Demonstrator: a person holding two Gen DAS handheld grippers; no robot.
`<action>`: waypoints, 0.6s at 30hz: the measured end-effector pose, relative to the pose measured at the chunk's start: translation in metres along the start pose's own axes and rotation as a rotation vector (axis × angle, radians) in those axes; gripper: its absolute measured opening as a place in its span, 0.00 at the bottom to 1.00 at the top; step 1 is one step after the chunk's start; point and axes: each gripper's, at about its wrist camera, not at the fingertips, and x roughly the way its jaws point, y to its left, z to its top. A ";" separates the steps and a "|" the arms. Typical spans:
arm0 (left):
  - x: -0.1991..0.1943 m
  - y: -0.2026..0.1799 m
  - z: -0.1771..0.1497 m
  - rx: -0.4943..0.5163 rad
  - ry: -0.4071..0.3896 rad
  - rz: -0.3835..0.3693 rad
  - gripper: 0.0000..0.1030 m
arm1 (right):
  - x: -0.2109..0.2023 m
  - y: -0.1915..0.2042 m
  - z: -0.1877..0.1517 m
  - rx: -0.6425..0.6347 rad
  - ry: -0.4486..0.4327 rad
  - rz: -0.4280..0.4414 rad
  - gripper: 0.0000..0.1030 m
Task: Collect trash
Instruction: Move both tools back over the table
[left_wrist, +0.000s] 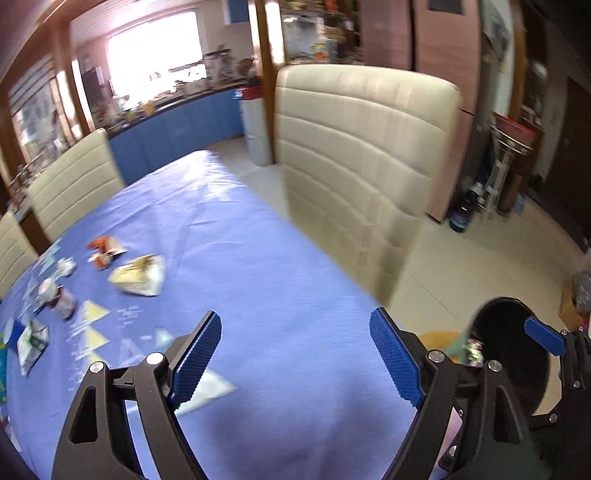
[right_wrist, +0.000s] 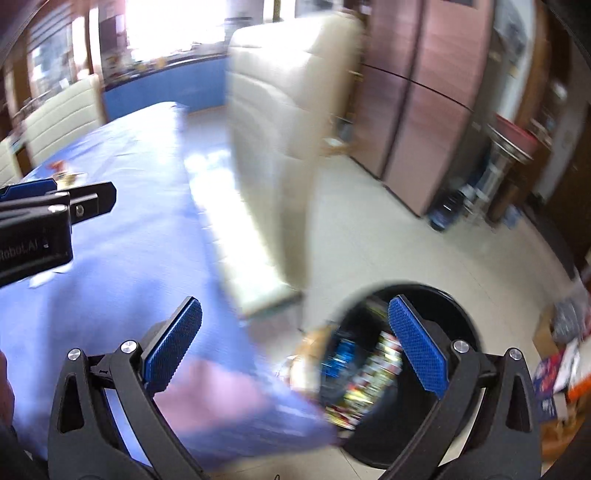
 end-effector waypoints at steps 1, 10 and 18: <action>-0.001 0.017 0.000 -0.015 0.001 0.018 0.80 | 0.000 0.019 0.006 -0.023 -0.001 0.037 0.97; -0.007 0.203 -0.039 -0.219 0.025 0.244 0.84 | 0.006 0.191 0.043 -0.228 -0.007 0.242 0.97; -0.006 0.347 -0.089 -0.386 0.080 0.411 0.84 | 0.027 0.333 0.063 -0.395 0.017 0.338 0.97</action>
